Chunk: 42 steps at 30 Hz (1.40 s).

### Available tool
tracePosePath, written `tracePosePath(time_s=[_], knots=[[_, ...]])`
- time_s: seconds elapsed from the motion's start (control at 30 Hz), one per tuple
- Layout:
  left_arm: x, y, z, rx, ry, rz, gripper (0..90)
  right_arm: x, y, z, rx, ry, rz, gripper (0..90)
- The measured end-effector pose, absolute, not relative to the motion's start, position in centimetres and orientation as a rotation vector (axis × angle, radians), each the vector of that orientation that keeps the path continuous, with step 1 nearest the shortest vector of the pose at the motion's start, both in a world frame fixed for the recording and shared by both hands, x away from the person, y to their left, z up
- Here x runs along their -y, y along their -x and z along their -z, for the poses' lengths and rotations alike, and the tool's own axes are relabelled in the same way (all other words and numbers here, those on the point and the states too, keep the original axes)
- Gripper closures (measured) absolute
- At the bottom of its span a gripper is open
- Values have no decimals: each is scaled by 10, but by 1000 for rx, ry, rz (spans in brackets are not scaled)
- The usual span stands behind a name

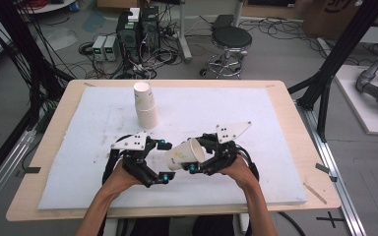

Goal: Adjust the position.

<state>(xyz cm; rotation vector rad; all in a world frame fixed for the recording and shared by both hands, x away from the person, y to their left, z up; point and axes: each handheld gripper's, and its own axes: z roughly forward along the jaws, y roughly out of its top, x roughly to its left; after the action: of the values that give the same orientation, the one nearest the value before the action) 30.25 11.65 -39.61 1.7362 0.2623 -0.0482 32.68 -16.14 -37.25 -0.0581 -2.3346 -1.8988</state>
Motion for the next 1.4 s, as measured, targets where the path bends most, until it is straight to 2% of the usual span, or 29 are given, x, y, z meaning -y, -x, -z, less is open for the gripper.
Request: tracePosePath(time_s=[0.27, 0.4, 0.77, 1.0, 1.4], knots=[[-132, -301, 398, -360, -1796, -85, 17, 169, -328, 367, 2371, 101, 1890, 334], [-147, -300, 404, -443, -1845, -171, 18, 173, -332, 362, 2417, 150, 1859, 337], [-191, -297, 430, -726, -1844, -370, 18, 171, -348, 347, 2689, 418, 1600, 345], [-211, -296, 446, -863, -1813, -441, 17, 160, -362, 341, 2894, 592, 1325, 349], [-234, -290, 464, -921, -1704, -465, 18, 145, -378, 335, 2987, 721, 1109, 351]])
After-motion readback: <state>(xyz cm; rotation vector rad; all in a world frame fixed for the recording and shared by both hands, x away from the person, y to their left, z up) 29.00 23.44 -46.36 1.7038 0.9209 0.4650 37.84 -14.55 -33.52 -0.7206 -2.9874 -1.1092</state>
